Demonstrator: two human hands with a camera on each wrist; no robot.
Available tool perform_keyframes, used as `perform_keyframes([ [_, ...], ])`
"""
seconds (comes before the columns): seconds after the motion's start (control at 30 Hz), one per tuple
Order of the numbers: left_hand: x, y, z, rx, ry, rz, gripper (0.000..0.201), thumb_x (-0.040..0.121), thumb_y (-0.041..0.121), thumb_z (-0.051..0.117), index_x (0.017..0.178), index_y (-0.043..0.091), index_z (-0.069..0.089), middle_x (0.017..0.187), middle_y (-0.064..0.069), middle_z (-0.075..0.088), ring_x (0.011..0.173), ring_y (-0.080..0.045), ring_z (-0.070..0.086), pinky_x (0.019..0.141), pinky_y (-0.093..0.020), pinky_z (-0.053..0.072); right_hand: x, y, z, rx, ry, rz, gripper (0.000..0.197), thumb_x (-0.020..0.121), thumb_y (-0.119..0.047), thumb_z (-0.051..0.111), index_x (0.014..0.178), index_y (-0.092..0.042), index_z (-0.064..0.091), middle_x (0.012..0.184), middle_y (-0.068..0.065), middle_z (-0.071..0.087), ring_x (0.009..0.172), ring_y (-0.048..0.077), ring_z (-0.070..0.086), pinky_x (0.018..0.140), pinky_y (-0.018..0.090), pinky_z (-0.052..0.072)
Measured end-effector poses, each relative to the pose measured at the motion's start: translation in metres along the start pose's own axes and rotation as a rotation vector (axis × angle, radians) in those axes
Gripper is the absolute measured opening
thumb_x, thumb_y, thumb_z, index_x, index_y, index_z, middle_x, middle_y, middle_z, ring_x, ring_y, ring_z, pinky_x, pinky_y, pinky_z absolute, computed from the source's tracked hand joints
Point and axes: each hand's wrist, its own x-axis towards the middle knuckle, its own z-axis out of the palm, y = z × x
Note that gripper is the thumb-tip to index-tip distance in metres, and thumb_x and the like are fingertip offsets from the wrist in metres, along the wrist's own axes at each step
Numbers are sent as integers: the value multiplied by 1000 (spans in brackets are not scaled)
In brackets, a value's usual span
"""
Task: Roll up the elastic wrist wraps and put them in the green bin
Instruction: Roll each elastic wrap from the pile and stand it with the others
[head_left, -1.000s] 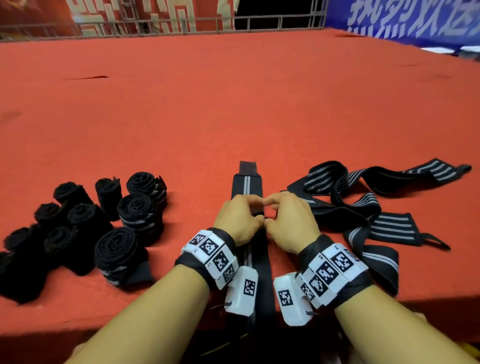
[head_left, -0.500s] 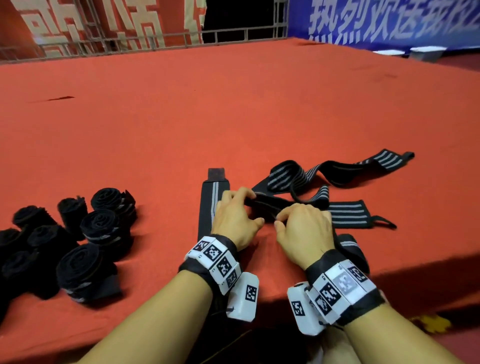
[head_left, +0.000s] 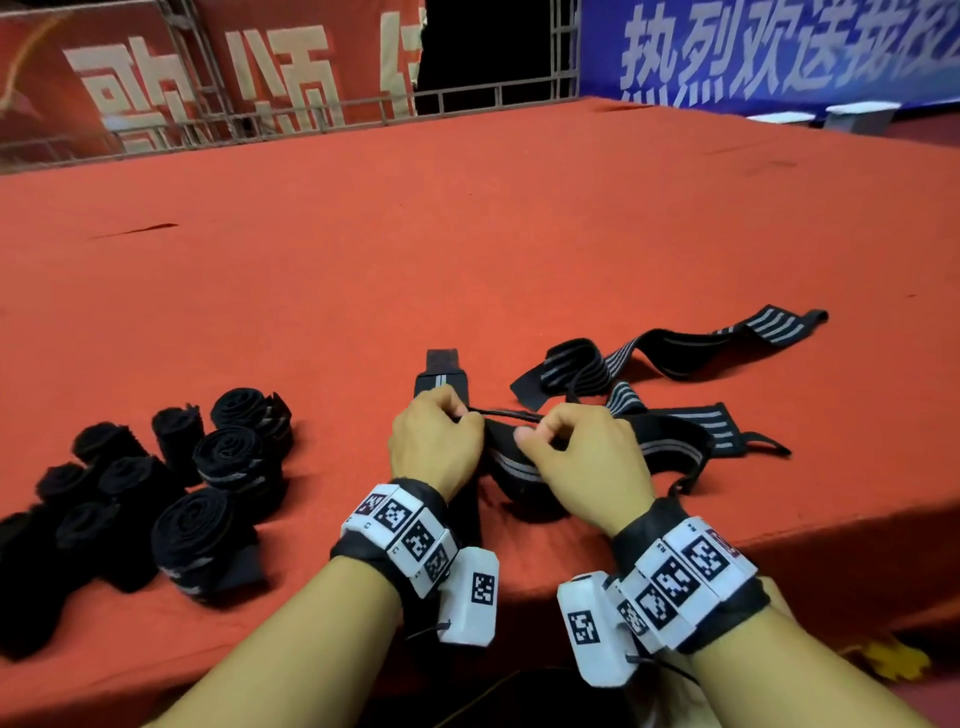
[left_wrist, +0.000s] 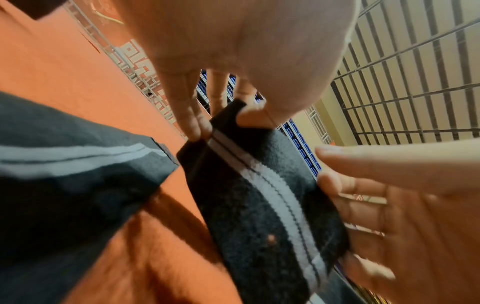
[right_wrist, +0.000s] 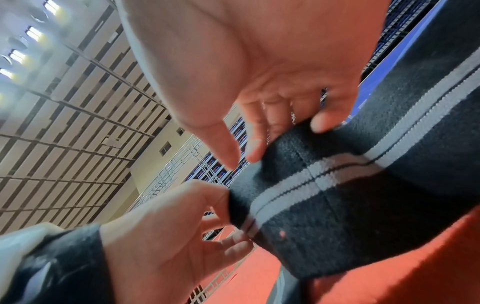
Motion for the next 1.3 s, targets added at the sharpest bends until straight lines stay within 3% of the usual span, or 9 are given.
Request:
perform_keyframes([
  [0.1,-2,-4,-9,-100,141,82,17,76,9,59,63,17,51,77,2,61,77,-24,57,70,-33,43,1,-9,-6,-61,2,85,51,98,-51,50,64,-14,55,69,-1,63,85,30,57,88,39,31],
  [0.23,-4,-6,-22,-252,263,188,11,69,9,52,62,16,46,78,2,59,71,-10,52,65,-18,38,11,-7,-9,-84,-55,142,40,92,-40,54,62,-15,55,78,9,67,91,40,61,86,43,48],
  [0.4,-1,-10,-32,-349,336,191,4,65,11,48,63,8,47,79,3,59,70,-5,51,67,-20,41,24,8,-9,-148,-276,186,19,89,-27,61,94,-15,75,105,9,73,108,36,62,93,39,50],
  [0.5,0,-12,-35,-376,349,199,6,64,11,47,60,14,45,78,7,57,69,-1,51,67,-19,41,24,8,2,-179,-336,179,42,91,-33,67,129,-16,65,146,1,56,133,30,51,107,34,40],
  [0.67,-2,-14,-37,-413,285,212,8,61,10,46,57,17,45,77,8,57,71,-3,52,67,-23,42,30,4,12,-127,-40,121,51,85,-27,74,125,-20,44,110,12,67,110,36,60,87,40,46],
  [0.9,-3,-17,-44,-450,314,206,13,61,8,47,56,19,44,77,10,57,70,2,51,65,-14,39,39,3,21,-148,-80,234,23,87,-40,67,92,-17,70,105,12,72,104,36,64,89,39,53],
  [1.1,-2,-17,-46,-525,274,192,14,60,6,46,55,19,43,77,10,57,74,-7,53,68,-23,42,35,-8,27,-119,-97,182,51,72,-63,76,98,-22,62,106,4,67,105,30,62,86,38,50],
  [1.2,-4,-13,-49,-563,240,218,14,58,3,44,54,17,42,75,8,57,73,-8,53,70,-26,42,39,-6,27,-88,-28,235,29,84,-49,72,85,-20,69,102,11,71,102,35,65,85,38,53],
  [1.3,-4,-12,-53,-573,273,245,15,58,3,43,55,17,40,72,7,54,72,-8,52,69,-26,41,43,-4,22,-86,46,313,26,93,-38,62,100,-16,72,114,18,68,108,40,62,85,37,48],
])
